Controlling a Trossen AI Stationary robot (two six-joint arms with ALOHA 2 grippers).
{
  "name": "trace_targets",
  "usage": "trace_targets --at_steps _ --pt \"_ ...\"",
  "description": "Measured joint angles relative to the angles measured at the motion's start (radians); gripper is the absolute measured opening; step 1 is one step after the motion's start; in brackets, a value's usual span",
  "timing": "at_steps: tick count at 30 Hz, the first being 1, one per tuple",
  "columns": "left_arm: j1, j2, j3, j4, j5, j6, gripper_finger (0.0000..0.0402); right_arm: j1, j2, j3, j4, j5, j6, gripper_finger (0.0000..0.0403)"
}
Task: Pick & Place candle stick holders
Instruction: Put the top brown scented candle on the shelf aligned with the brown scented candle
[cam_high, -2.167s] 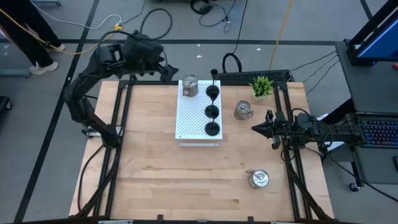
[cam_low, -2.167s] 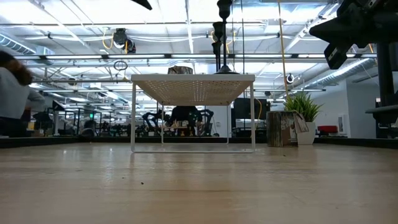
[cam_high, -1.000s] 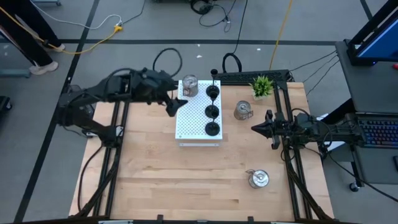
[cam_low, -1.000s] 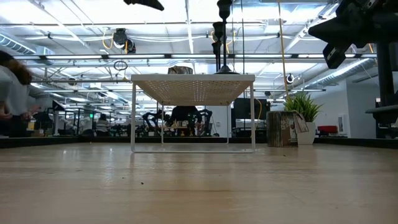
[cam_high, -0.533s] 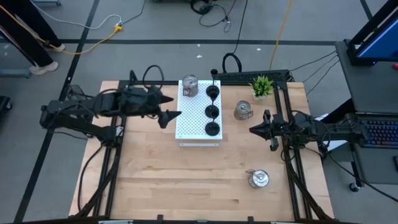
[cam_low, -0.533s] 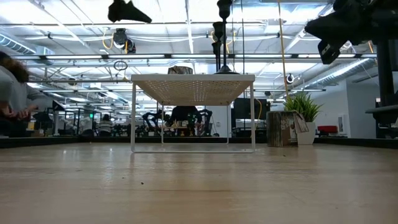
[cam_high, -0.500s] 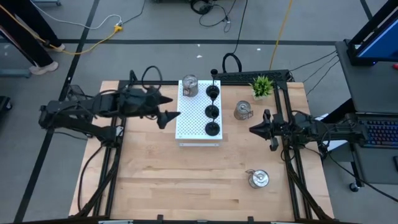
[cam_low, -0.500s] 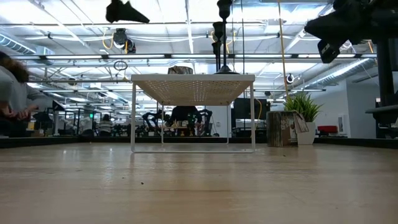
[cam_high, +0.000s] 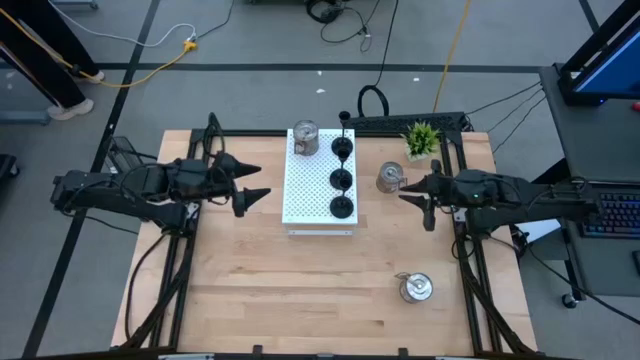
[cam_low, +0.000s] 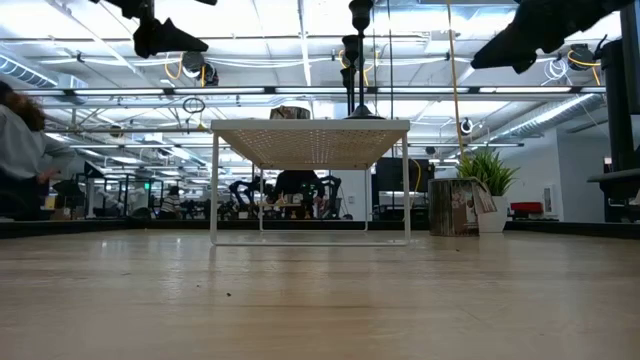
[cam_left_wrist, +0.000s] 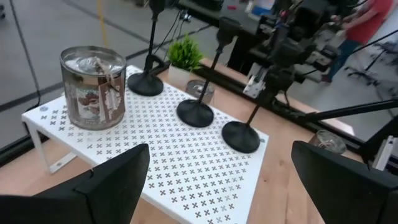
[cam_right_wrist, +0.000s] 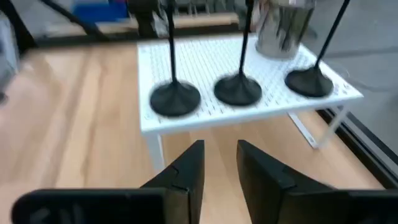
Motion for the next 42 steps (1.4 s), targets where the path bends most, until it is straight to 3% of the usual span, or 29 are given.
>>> trace_targets --at_steps 8,13,24,42 --pt "-0.034 -0.094 -0.11 0.03 -0.075 0.004 0.0399 -0.033 0.225 0.164 -0.207 0.016 -0.025 0.0139" --pt "-0.059 -0.144 -0.16 0.032 -0.086 -0.001 0.0399 -0.086 0.289 0.196 -0.233 0.015 -0.069 0.0167" --pt "-0.097 -0.26 -0.262 0.066 -0.082 -0.032 0.0399 -0.191 0.3 0.208 -0.25 0.012 -0.062 0.0212" --pt "-0.096 -0.266 -0.267 0.067 -0.083 -0.079 0.0399 -0.189 0.3 0.208 -0.254 0.011 -0.07 0.0208"
